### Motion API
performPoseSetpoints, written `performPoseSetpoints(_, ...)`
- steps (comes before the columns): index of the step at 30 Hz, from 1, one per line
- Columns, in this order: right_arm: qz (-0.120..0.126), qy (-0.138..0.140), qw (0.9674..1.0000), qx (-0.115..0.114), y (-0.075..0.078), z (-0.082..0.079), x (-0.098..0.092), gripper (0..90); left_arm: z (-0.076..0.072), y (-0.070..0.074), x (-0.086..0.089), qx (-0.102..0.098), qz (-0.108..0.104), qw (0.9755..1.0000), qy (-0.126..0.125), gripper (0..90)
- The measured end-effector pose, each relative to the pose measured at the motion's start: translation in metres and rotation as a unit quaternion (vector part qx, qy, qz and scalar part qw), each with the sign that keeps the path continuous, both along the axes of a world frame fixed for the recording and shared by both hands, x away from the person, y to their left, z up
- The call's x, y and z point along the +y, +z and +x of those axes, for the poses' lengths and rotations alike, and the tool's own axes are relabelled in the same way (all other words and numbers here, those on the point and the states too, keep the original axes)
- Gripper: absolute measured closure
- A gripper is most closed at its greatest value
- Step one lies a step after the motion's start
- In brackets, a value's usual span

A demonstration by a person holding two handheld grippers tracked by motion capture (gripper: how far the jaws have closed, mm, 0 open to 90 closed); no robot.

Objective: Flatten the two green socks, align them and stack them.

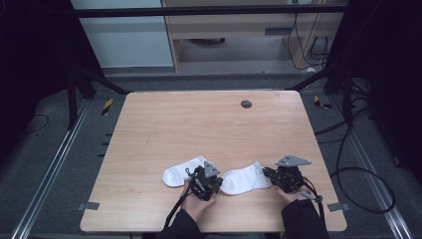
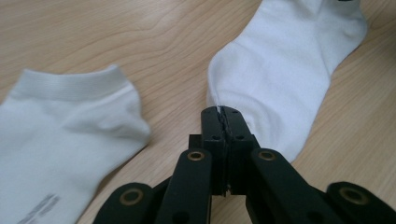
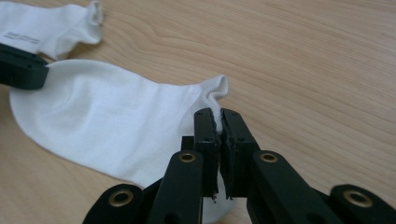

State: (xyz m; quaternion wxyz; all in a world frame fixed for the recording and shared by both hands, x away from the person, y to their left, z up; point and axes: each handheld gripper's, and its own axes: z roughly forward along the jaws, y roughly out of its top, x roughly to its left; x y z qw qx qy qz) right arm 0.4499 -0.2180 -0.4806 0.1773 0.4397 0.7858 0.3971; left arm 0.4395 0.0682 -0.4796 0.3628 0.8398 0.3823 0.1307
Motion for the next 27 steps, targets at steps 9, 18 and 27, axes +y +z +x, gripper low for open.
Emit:
performPoseSetpoints(9,0.010,0.029,0.9995,0.000,0.001,-0.014,0.036,85.8,-0.011,0.007,0.035,-0.002,0.024,0.9997,-0.005,88.3)
performPoseSetpoints(18,0.021,0.048,0.9986,0.011,-0.003,-0.025,0.061,85.8,-0.016,0.000,0.068,0.004,0.035,0.9994,0.005,88.2)
performPoseSetpoints(27,0.019,0.058,0.9979,0.019,-0.009,-0.029,0.073,85.6,-0.018,-0.005,0.079,0.008,0.047,0.9988,0.005,87.6)
